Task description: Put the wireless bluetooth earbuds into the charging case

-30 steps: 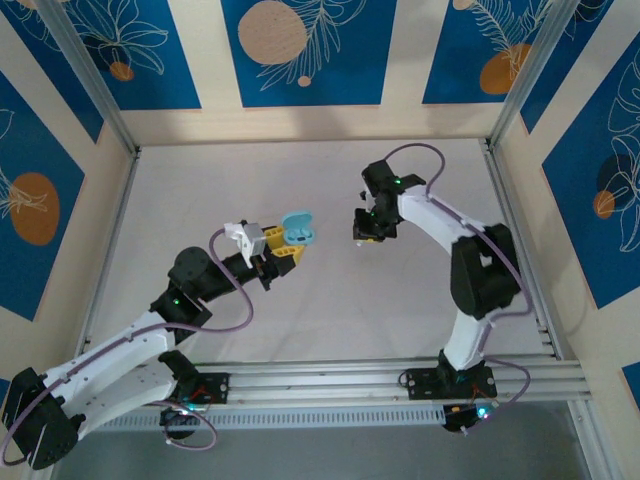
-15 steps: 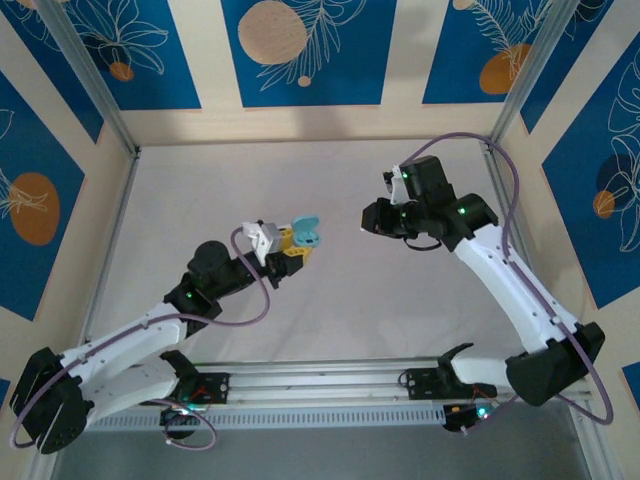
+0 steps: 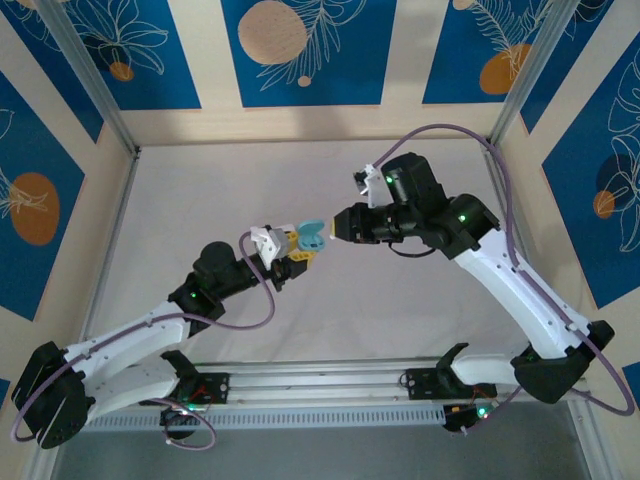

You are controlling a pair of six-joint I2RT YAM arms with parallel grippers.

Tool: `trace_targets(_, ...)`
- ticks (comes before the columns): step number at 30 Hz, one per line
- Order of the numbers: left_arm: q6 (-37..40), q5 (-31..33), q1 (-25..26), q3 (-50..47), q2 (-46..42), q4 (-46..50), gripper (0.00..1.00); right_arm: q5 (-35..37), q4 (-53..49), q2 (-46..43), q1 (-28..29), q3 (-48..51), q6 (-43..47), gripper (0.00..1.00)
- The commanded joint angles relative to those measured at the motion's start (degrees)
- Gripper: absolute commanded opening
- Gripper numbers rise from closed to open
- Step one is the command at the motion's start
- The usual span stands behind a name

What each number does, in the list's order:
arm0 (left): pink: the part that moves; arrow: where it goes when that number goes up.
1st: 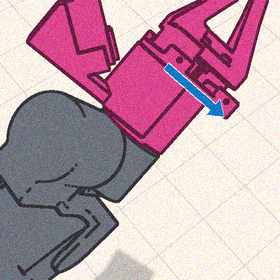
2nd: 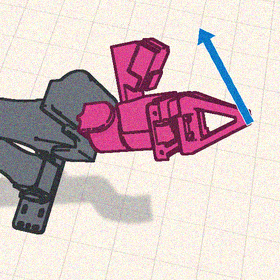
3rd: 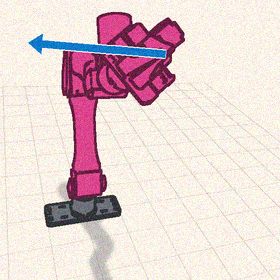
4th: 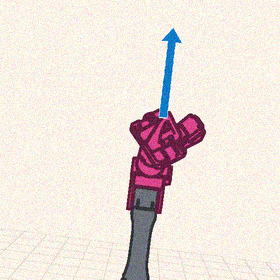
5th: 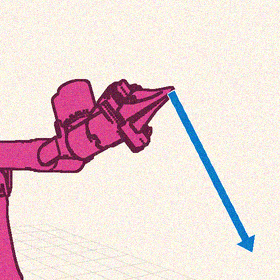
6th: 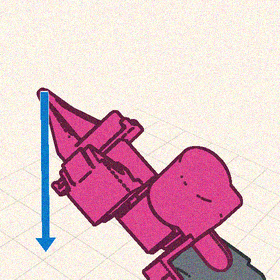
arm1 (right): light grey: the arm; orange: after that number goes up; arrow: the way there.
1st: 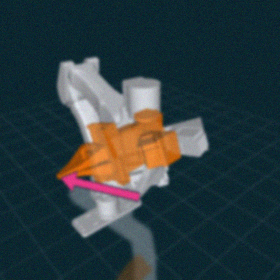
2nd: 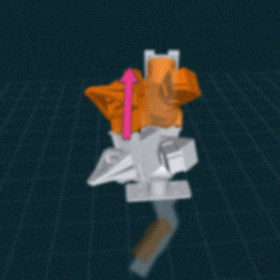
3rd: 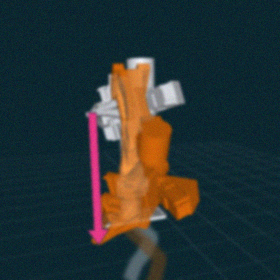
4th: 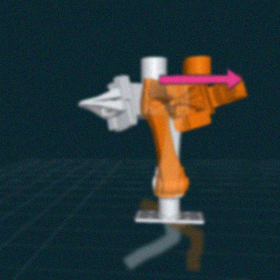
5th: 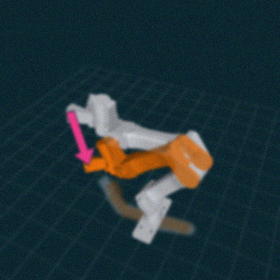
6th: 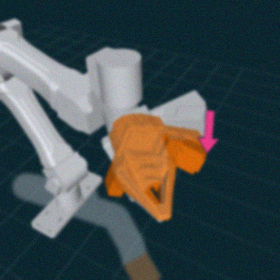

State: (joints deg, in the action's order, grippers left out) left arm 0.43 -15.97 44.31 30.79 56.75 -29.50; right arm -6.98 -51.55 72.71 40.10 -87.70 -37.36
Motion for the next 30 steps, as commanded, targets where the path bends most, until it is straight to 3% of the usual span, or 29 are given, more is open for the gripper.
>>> trace_targets(1, 1.46, 1.1, 0.84, 1.74, -0.32, -1.55, 0.24, 1.0, -2.03, 2.27, 1.82, -3.36, 0.01, 0.2)
trace_targets(30, 0.28, 2.04, 1.11, 1.66, -0.83, -3.81, 0.25, 3.75, -1.15, 11.32, 6.7, -7.06, -0.27, 0.2)
